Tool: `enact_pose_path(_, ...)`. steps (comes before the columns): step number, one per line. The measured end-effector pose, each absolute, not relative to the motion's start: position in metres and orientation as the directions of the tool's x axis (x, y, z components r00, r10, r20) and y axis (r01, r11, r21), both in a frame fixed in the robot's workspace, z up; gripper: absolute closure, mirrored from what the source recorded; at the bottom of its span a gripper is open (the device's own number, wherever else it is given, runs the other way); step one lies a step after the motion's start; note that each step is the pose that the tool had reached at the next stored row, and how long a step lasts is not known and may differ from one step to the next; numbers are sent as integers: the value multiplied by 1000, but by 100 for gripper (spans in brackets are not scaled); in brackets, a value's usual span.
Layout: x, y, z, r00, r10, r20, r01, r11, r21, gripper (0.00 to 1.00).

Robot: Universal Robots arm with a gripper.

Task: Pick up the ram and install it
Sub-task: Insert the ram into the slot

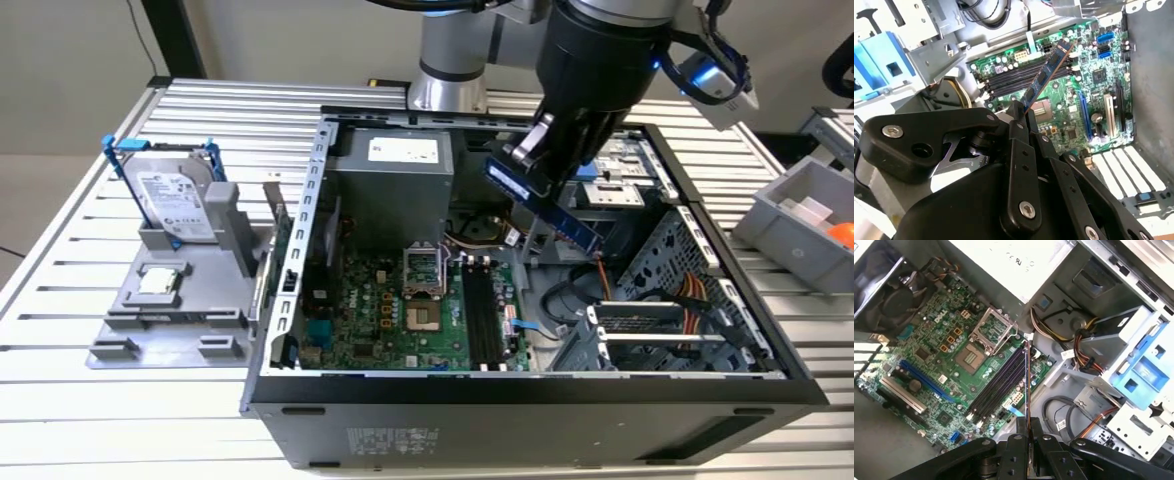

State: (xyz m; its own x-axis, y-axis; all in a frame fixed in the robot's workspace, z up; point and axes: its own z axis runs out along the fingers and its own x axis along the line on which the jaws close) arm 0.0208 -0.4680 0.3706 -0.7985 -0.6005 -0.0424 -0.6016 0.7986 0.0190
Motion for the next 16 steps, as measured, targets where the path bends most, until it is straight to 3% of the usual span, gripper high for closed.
enact_pose_path(16, 21, -468, 370, -903, -428, -42, -429, 903, 19, 100)
